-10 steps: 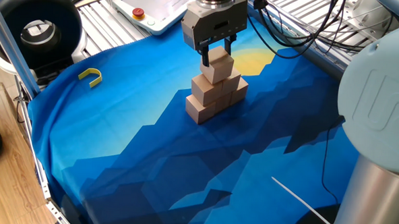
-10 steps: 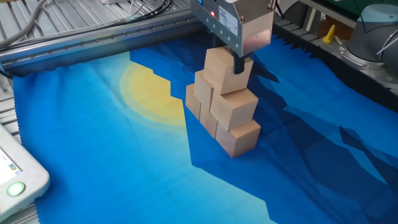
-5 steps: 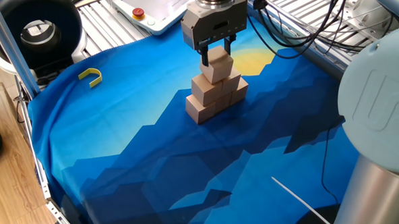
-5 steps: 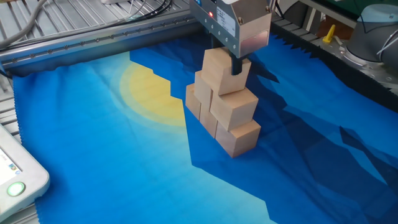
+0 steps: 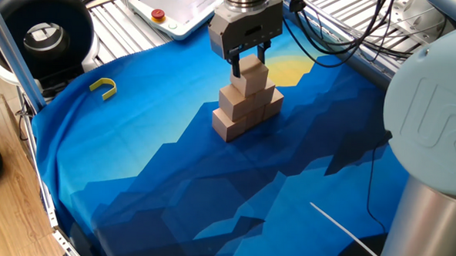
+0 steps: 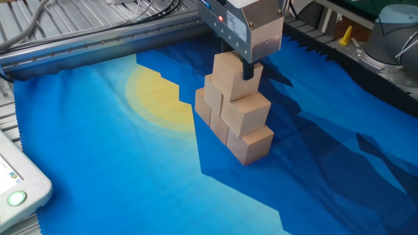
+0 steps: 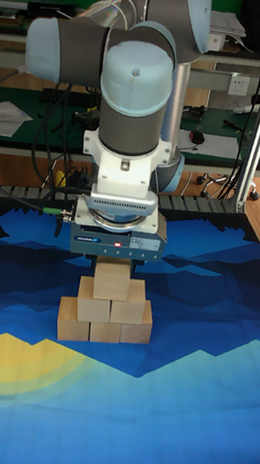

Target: Stack the blocks into a pyramid shape

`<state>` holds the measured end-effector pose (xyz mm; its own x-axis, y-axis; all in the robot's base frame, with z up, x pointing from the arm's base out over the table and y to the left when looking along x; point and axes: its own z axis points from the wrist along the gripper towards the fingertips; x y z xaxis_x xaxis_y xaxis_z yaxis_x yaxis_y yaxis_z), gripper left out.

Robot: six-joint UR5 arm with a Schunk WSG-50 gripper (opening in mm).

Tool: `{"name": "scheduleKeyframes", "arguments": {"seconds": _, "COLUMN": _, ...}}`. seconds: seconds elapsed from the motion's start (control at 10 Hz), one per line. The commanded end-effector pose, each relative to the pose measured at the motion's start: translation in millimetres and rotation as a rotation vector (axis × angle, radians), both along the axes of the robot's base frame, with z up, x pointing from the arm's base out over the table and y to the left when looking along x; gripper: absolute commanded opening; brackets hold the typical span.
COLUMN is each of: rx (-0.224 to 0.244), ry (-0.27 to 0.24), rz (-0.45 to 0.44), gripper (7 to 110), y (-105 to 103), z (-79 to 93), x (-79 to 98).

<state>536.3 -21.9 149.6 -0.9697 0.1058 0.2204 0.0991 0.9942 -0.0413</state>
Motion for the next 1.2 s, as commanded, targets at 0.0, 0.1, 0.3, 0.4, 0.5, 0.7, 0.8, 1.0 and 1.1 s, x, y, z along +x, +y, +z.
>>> {"name": "scheduleKeyframes", "arguments": {"seconds": 0.0, "rx": 0.015, "ry": 0.008, "rz": 0.010, "gripper": 7, "y": 1.5, "z": 1.6, "x": -2.5}}
{"name": "scheduleKeyframes", "arguments": {"seconds": 0.1, "rx": 0.015, "ry": 0.006, "rz": 0.010, "gripper": 7, "y": 2.0, "z": 1.6, "x": -1.6}}
{"name": "scheduleKeyframes", "arguments": {"seconds": 0.3, "rx": 0.021, "ry": 0.003, "rz": 0.007, "gripper": 7, "y": 4.4, "z": 1.8, "x": -0.4}}
{"name": "scheduleKeyframes", "arguments": {"seconds": 0.4, "rx": 0.026, "ry": 0.000, "rz": 0.005, "gripper": 7, "y": 5.6, "z": 1.4, "x": 0.6}}
{"name": "scheduleKeyframes", "arguments": {"seconds": 0.5, "rx": 0.029, "ry": -0.007, "rz": -0.001, "gripper": 7, "y": 6.6, "z": 0.9, "x": 2.3}}
{"name": "scheduleKeyframes", "arguments": {"seconds": 0.7, "rx": 0.029, "ry": -0.013, "rz": -0.008, "gripper": 7, "y": 6.7, "z": -0.6, "x": 4.6}}
{"name": "scheduleKeyframes", "arguments": {"seconds": 0.8, "rx": 0.029, "ry": -0.013, "rz": -0.009, "gripper": 7, "y": 6.6, "z": -0.9, "x": 4.7}}
{"name": "scheduleKeyframes", "arguments": {"seconds": 1.0, "rx": 0.027, "ry": -0.011, "rz": -0.009, "gripper": 7, "y": 5.8, "z": -1.0, "x": 4.1}}
{"name": "scheduleKeyframes", "arguments": {"seconds": 1.1, "rx": 0.025, "ry": -0.011, "rz": -0.009, "gripper": 7, "y": 4.6, "z": -1.5, "x": 3.7}}
